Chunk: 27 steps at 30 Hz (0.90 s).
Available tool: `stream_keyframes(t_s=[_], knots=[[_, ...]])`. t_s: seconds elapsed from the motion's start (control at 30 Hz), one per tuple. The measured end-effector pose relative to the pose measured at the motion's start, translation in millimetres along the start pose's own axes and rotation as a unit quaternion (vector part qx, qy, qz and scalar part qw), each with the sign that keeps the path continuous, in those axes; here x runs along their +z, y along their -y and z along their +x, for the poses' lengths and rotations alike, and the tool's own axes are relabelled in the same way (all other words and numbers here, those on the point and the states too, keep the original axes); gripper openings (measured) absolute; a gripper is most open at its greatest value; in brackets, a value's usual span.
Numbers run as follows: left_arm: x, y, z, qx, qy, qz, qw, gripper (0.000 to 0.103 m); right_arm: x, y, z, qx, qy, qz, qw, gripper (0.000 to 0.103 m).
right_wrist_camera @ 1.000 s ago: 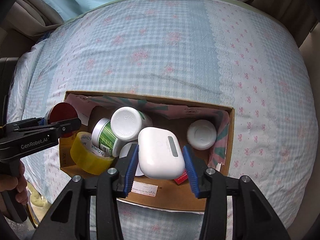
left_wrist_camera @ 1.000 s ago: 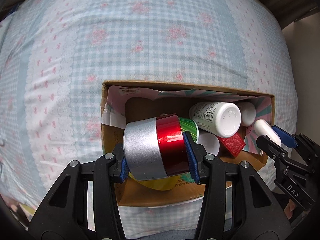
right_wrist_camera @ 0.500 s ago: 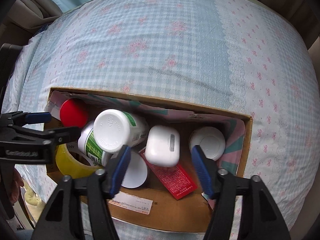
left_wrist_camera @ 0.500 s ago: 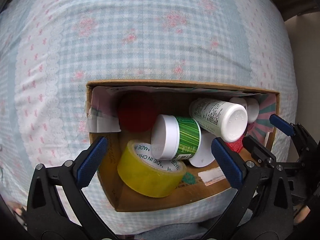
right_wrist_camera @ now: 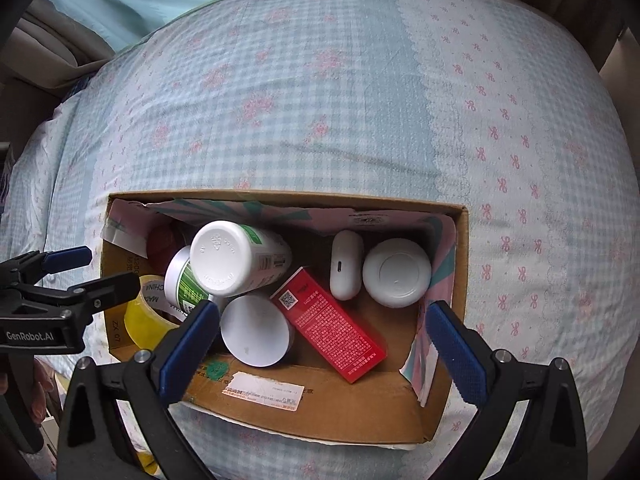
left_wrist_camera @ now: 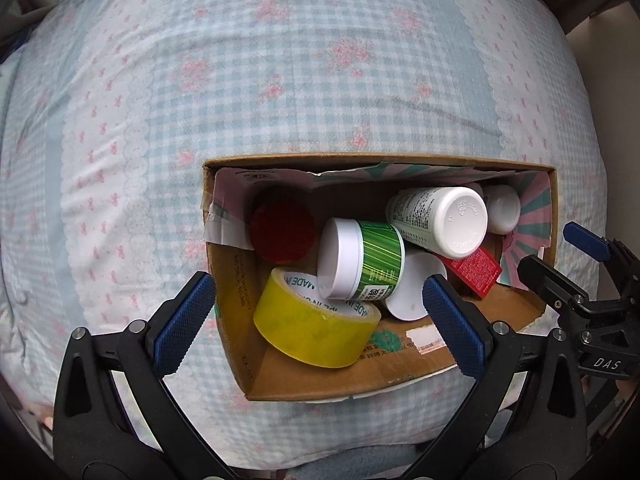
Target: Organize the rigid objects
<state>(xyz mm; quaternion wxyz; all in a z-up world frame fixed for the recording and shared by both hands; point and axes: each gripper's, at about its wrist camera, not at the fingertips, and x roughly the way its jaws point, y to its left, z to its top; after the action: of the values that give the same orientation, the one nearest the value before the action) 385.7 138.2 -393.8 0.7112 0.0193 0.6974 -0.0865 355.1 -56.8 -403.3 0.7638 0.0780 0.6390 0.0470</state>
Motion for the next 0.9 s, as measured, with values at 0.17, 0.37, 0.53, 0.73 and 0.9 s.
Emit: stream_keyframes(t_s=[0.17, 0.37, 0.53, 0.73, 0.9], knots=[[-12, 10, -29, 0.015, 0.028, 0.002, 0.9995, 0.103, -6, 7, -26, 0.013, 0.022, 0.022, 0.999, 0.103], [-41, 25, -85, 0.004, 0.082, -0.004, 0.9967, 0.103, -23, 14, -77, 0.011, 0.053, 0.036, 0.998, 0.103], [-73, 40, -149, 0.002, 0.153, -0.009, 0.9882, 0.103, -41, 18, -151, 0.001, 0.109, 0.038, 0.993, 0.103], [-127, 73, -263, 0.027, 0.299, 0.007, 0.9537, 0.103, -71, 19, -260, -0.021, 0.202, 0.016, 0.979, 0.103], [-177, 94, -345, 0.008, 0.408, 0.005, 0.9131, 0.103, -106, 17, -342, -0.038, 0.279, 0.011, 0.96, 0.103]])
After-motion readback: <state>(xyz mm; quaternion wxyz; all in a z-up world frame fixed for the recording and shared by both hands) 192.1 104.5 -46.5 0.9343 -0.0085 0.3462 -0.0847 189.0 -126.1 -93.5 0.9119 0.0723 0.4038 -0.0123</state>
